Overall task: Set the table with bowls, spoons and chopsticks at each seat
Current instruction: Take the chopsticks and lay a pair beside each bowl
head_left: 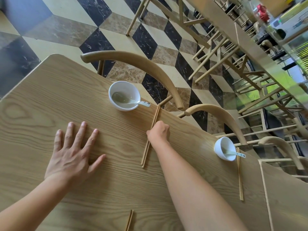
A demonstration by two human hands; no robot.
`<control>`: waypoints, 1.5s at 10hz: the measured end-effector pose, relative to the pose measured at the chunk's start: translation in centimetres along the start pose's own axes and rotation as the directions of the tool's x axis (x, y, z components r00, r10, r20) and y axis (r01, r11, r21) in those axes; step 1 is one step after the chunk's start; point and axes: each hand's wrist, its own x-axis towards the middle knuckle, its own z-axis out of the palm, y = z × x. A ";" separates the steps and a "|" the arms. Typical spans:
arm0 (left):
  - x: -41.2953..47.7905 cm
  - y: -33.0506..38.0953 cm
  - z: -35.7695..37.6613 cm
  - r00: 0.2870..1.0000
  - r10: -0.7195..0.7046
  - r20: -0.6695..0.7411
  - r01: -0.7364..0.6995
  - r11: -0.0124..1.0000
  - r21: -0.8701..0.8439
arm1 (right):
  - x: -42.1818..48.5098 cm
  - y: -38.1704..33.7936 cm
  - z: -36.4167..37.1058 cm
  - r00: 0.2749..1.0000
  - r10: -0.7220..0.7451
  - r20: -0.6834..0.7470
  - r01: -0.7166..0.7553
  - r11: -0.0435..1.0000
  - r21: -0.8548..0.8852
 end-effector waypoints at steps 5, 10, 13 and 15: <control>0.0 0.0 -0.1 1.000 0.001 0.005 -0.001 1.000 -0.016 | -0.4 -0.1 0.2 1.000 0.013 -0.012 -0.013 1.000 0.010; 0.0 -0.1 0.1 1.000 0.005 -0.005 -0.005 0.999 -0.032 | -0.6 -0.2 0.2 1.000 0.002 -0.012 -0.002 1.000 -0.003; 0.0 -0.1 0.0 1.000 0.008 -0.004 -0.008 1.000 -0.029 | -0.7 -0.3 0.1 1.000 0.000 -0.015 0.000 1.000 -0.012; 0.0 -0.2 0.2 1.000 0.008 0.000 -0.008 1.000 -0.025 | -0.6 -0.4 0.1 1.000 0.000 0.006 0.000 1.000 -0.011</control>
